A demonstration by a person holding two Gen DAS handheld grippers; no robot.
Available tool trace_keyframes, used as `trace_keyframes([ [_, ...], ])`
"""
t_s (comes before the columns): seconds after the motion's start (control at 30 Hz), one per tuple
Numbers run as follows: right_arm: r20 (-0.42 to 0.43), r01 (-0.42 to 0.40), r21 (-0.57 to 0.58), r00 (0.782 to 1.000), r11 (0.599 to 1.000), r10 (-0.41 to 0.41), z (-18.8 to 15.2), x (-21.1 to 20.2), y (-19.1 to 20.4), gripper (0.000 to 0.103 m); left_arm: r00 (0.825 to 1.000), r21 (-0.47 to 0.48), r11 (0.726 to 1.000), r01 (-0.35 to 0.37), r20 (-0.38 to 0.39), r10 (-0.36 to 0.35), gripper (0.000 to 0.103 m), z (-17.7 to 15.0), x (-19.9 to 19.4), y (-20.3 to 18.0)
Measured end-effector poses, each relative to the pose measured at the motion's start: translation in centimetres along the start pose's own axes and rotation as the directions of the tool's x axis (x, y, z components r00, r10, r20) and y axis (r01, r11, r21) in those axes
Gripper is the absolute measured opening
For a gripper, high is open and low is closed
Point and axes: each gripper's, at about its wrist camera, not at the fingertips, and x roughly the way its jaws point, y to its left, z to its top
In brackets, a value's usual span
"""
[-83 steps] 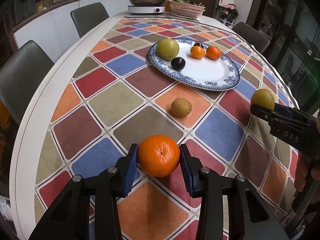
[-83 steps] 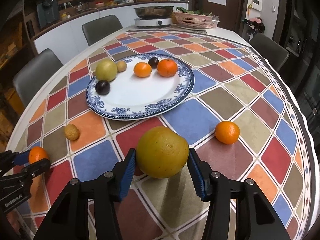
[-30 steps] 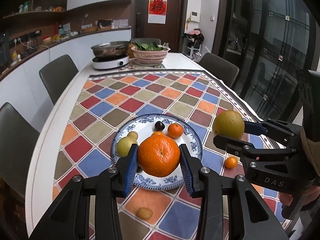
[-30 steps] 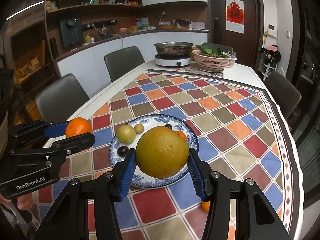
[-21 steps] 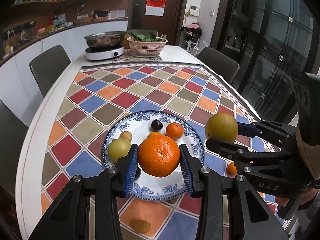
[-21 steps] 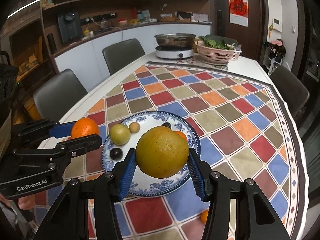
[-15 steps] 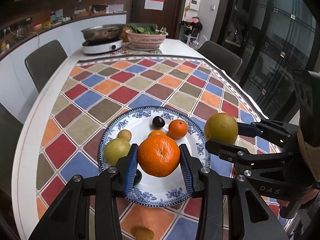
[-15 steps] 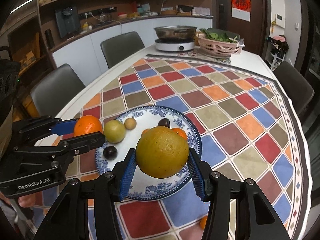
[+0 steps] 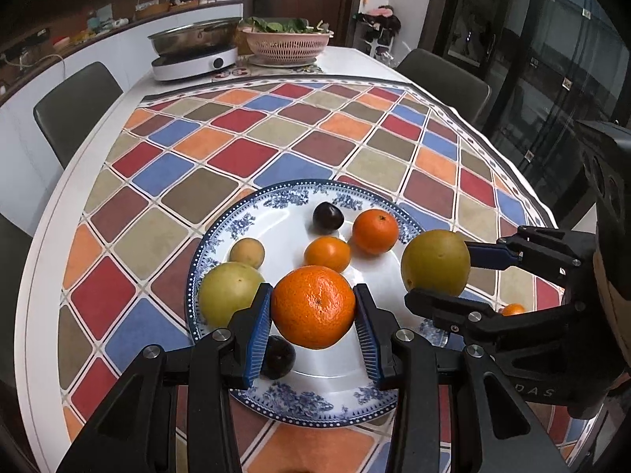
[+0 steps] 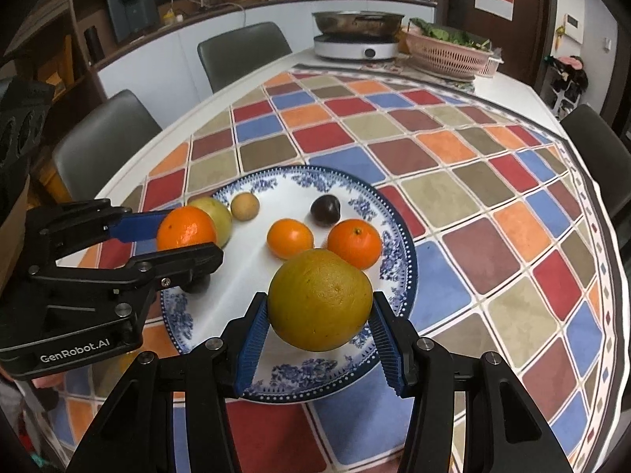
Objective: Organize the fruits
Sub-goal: 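Carry the orange with the left tool while the right tool carries the yellow fruit over the plate, then lower both fruits onto the plate and open both tools to release them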
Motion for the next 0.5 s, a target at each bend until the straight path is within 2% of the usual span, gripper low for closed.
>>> trace_keyframes([
  [0.5,-0.054,-0.015,-0.003,0.998,1.000,0.015,0.2,2.0,-0.2,0.052,0.999,0.026,1.000,0.008,-0.048,-0.006,0.040,0.4,1.7,0.2],
])
